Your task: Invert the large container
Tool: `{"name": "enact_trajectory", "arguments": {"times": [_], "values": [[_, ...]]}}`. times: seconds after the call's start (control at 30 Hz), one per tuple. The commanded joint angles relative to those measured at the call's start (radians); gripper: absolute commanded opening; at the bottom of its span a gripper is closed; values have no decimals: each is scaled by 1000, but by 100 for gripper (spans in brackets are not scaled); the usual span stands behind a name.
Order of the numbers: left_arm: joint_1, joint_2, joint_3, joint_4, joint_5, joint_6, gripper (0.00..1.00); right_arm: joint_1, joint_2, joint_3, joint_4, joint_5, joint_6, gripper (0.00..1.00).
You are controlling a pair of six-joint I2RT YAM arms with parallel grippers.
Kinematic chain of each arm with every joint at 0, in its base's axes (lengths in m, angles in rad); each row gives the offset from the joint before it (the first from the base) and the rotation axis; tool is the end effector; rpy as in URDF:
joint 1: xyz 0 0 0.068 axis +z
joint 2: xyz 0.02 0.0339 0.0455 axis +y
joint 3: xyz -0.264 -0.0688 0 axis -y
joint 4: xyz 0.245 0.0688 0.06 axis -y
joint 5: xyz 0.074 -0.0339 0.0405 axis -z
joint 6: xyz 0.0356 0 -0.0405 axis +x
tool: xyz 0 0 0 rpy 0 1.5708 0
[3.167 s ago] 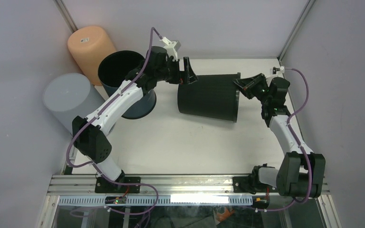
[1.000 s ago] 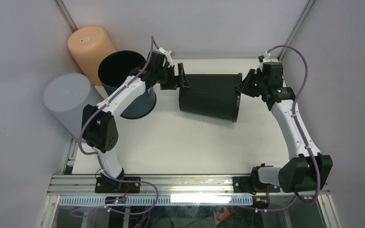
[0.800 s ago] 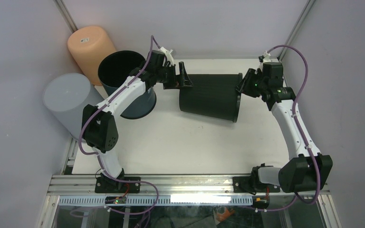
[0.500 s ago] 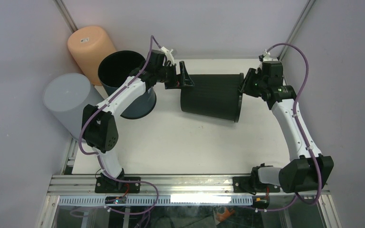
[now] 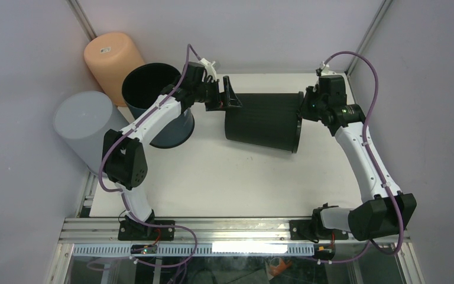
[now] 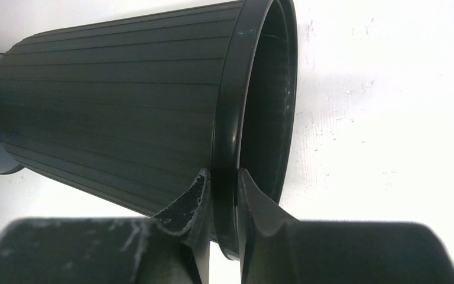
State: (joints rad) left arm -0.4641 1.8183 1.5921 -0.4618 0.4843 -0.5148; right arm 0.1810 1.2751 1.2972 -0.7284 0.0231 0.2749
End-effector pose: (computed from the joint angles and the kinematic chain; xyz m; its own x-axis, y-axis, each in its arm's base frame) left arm 0.3667 -0.2021 0.3060 -0.8476 -0.0630 -0.5268 0.3452 0.6886 -0.6377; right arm 0.2658 0.0478 0.3603 -0.6586 0.1554 -0.7363 0.0167 0.9812 0.1921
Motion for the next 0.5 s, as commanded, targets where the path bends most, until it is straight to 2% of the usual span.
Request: {"name": "enact_trajectory", "arguments": {"times": [0.0, 0.33, 0.47], "values": [[-6, 25, 23, 36, 103, -24, 83, 5, 7, 38, -6, 40, -9, 0], [-20, 19, 60, 35, 127, -22, 81, 2, 12, 15, 7, 33, 6, 0], [-25, 4, 124, 35, 150, -44, 81, -4, 20, -3, 35, -47, 35, 0]]}}
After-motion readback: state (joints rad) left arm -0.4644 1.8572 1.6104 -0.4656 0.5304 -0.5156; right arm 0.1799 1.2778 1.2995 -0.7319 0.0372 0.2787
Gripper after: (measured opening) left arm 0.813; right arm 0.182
